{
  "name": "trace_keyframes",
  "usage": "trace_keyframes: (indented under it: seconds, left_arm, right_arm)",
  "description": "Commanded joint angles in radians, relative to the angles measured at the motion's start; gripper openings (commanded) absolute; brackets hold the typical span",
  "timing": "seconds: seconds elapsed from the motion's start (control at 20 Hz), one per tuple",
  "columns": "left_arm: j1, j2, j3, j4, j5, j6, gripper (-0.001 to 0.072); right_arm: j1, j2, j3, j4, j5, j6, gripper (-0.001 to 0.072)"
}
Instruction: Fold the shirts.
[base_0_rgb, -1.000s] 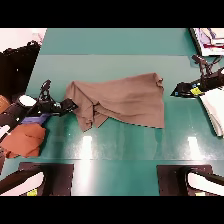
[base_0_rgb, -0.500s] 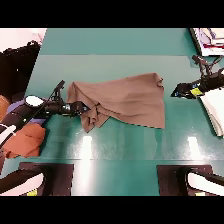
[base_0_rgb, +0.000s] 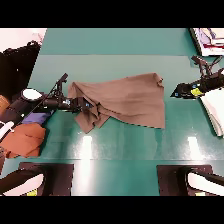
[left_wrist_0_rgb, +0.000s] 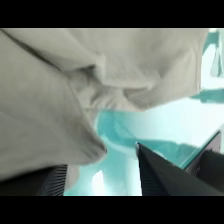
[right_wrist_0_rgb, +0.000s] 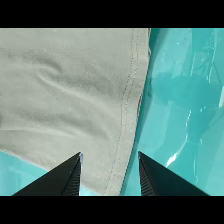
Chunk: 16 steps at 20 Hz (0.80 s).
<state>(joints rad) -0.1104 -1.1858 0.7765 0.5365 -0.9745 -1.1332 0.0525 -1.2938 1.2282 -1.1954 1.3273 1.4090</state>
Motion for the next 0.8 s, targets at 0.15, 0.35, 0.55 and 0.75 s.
trace_keyframes:
  seconds: [0.15, 0.35, 0.55, 0.75]
  left_arm:
    - [0.0, -0.001, 0.009, 0.101, -0.048, -0.05, 0.0495]
    - [0.0, -0.011, -0.015, 0.115, 0.03, -0.095, 0.0493]
    - [0.0, -0.011, -0.056, 0.116, 0.111, -0.093, 0.0026]
    - [0.017, -0.011, -0.023, 0.116, 0.165, -0.124, 0.0025]
  right_arm:
    - [0.0, 0.001, 0.0, 0.0, 0.001, 0.001, 0.0405]
    - [0.0, 0.001, 0.0, 0.035, -0.001, 0.001, 0.0405]
    - [0.0, 0.001, 0.0, 0.069, -0.004, 0.001, 0.0405]
    - [-0.025, 0.017, -0.041, 0.069, 0.037, 0.001, 0.0405]
